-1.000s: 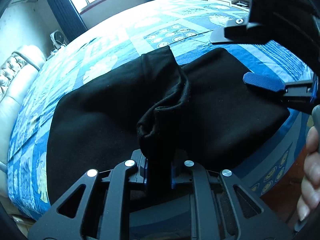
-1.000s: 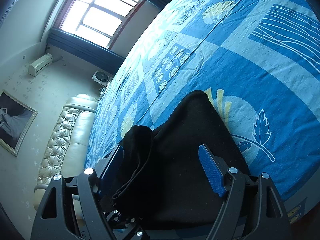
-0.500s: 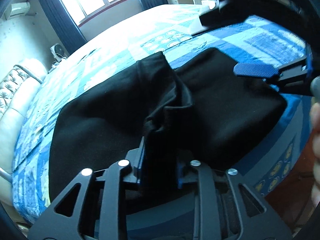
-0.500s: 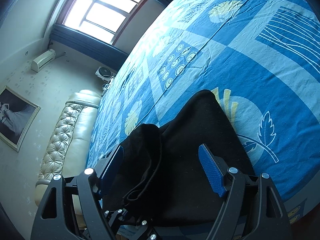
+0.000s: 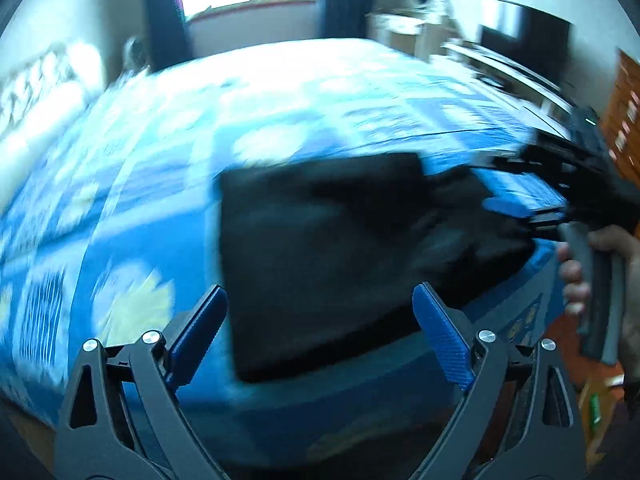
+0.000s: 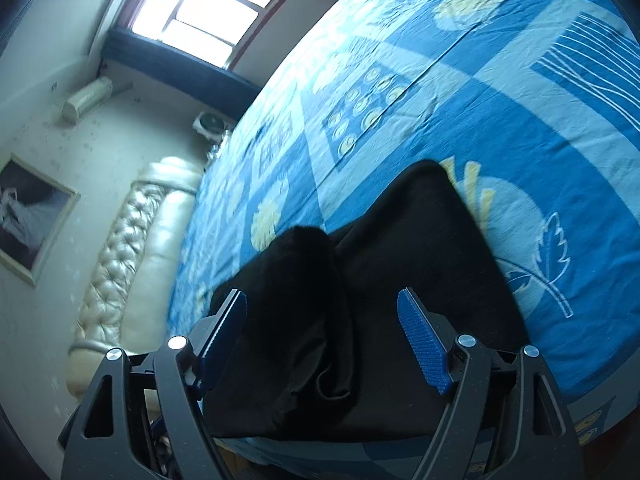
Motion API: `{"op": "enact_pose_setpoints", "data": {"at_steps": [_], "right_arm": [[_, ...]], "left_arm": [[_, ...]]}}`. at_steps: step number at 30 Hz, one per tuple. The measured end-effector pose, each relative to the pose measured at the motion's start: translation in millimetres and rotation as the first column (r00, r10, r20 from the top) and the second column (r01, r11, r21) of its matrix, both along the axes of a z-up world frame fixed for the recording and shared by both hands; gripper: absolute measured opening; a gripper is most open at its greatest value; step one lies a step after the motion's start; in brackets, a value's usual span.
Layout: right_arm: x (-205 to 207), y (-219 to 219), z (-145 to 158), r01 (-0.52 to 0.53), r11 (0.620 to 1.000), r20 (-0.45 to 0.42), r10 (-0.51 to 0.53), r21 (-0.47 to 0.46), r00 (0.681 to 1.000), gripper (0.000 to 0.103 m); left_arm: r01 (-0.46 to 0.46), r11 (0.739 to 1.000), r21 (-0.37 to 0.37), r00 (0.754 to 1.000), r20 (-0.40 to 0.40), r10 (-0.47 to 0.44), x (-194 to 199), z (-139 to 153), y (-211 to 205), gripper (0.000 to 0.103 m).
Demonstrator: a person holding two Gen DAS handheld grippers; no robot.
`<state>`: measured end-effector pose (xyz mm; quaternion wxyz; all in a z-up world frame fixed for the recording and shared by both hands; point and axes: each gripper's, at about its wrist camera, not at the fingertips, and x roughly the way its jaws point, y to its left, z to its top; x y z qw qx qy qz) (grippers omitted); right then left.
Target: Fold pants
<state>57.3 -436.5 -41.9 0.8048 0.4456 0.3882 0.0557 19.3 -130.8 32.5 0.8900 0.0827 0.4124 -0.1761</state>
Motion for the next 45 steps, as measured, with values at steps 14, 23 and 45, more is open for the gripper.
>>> {"op": "enact_pose_setpoints", "data": {"at_steps": [14, 23, 45], "right_arm": [[45.4, 48.5, -11.3, -0.256, 0.952, -0.223, 0.217, -0.166, 0.950, 0.079], [43.7, 68.7, -20.5, -0.335, 0.941, -0.202, 0.322, -0.036, 0.925, 0.049], [-13.0, -11.5, 48.2, -0.178, 0.969, -0.011, 0.178, -0.169, 0.984, 0.014]], "left_arm": [[-0.238, 0.968, -0.085, 0.966, -0.125, 0.226, 15.9, -28.3, 124.1, 0.094], [-0.252, 0.961, -0.112, 0.961, -0.147, 0.235, 21.8, -30.9, 128.9, 0.094], [-0.272, 0.957, -0.103, 0.953, -0.169, 0.252, 18.4, -35.0, 130.9, 0.094]]}}
